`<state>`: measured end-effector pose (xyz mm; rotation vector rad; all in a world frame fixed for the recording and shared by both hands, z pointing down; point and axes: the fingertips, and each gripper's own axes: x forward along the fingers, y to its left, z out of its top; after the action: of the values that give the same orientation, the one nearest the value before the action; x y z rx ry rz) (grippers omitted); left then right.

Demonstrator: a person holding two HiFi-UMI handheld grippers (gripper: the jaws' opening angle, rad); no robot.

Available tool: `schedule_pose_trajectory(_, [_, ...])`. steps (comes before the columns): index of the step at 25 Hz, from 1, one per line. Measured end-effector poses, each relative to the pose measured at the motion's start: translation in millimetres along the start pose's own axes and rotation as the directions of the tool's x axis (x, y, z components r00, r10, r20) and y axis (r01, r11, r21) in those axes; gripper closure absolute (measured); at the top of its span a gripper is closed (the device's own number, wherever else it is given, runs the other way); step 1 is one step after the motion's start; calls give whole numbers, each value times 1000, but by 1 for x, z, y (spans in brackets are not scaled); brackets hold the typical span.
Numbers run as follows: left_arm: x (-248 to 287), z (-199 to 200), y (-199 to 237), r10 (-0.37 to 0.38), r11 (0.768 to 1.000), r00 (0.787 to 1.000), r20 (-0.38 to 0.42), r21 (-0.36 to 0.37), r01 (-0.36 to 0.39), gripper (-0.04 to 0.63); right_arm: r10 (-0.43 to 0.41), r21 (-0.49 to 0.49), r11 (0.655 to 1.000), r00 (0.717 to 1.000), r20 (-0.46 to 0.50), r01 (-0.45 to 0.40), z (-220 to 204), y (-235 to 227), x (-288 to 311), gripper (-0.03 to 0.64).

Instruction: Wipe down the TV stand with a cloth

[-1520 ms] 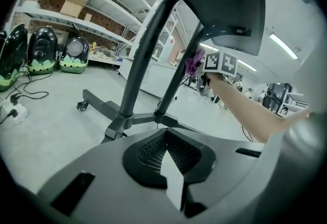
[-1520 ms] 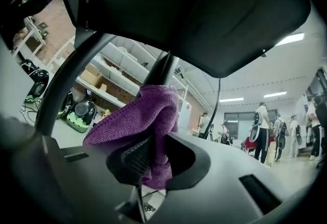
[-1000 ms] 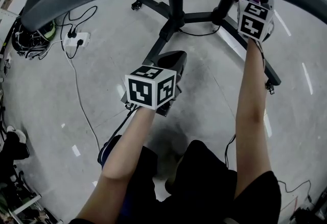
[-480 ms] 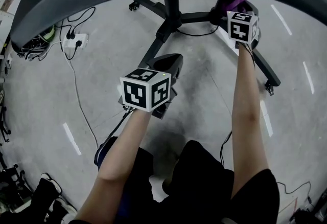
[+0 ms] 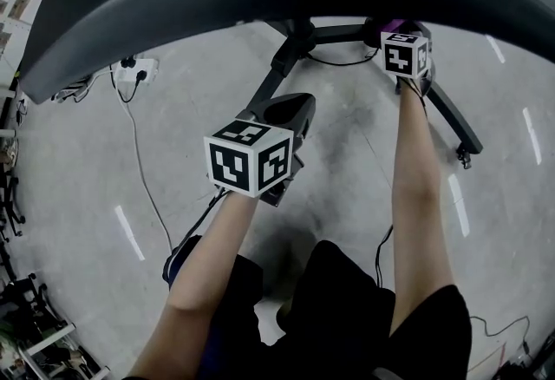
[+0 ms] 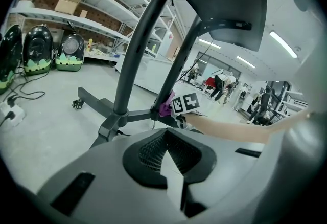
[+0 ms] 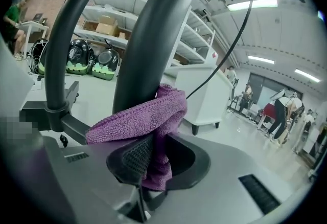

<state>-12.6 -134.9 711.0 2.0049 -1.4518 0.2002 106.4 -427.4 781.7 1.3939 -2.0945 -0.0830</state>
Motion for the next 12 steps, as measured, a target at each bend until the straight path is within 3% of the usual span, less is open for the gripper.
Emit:
schedule_pose_trajectory(6, [-1, -1, -3, -12, 1000, 1000, -4, 8, 12, 588, -7, 48, 999, 999, -34, 8, -7, 2, 3, 540])
schedule_pose_trajectory(9, [-4, -2, -2, -13, 1000, 1000, -6, 15, 13, 588, -34, 138, 990, 999, -6, 34, 3, -6, -3, 540])
schedule_pose_trajectory(12, [-11, 0, 3, -12, 1000, 1000, 3, 11, 12, 588, -56, 141, 989, 998, 11, 53, 9, -12, -11, 540])
